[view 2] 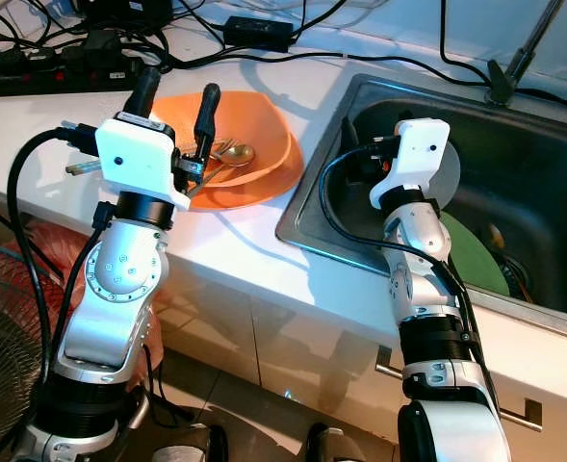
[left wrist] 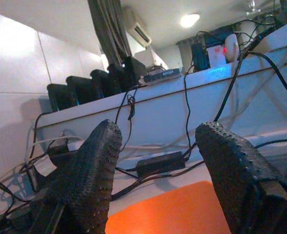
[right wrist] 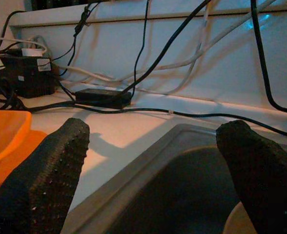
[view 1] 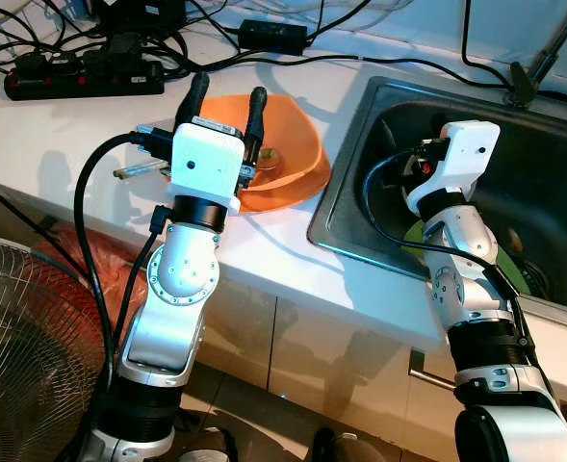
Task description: Kitchen organization
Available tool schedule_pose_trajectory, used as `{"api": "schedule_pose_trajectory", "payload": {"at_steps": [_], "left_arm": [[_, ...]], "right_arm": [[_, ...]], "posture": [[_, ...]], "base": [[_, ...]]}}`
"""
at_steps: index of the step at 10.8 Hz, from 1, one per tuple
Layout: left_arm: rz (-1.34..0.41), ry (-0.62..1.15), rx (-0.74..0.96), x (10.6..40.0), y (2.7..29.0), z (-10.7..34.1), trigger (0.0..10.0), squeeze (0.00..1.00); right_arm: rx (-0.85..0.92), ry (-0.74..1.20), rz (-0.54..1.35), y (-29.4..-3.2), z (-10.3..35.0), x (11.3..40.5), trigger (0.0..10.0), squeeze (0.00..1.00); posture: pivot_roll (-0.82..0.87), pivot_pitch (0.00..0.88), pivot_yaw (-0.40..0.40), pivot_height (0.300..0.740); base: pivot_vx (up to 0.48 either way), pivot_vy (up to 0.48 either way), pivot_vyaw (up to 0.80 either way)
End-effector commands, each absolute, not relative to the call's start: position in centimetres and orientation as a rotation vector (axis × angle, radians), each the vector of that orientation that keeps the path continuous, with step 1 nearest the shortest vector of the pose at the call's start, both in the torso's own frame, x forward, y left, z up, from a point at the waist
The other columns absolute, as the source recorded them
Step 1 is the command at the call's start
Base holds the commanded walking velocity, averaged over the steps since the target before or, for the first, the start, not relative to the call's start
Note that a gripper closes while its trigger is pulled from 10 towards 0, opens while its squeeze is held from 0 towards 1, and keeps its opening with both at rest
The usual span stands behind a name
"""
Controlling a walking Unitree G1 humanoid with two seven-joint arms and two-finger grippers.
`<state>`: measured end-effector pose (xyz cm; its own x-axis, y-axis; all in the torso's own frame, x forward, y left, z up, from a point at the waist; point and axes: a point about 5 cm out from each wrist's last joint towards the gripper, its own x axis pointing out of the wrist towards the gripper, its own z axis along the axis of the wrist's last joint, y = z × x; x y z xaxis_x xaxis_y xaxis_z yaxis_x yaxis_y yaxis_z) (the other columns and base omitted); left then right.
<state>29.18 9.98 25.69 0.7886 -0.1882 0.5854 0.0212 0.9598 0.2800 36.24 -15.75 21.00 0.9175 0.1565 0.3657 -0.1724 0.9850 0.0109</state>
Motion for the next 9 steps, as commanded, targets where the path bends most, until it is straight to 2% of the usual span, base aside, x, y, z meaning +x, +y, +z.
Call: {"api": "schedule_pose_trajectory", "payload": {"at_steps": [1,9], "left_arm": [[-0.117,-0.65,0.274,29.15,9.95,25.63,10.0,0.0],[-0.113,-0.653,0.268,29.06,10.08,25.67,10.0,0.0]], "right_arm": [[0.041,-0.363,0.17,-15.91,20.89,36.18,10.0,0.0],[0.046,-0.353,0.171,-15.87,20.75,36.19,10.0,0.0]], "posture": [[0.09,0.16,-0.024,0.74],[0.09,0.181,-0.025,0.74]], "base": [[0.0,0.0,0.0],[0.0,0.0,0.0]]}}
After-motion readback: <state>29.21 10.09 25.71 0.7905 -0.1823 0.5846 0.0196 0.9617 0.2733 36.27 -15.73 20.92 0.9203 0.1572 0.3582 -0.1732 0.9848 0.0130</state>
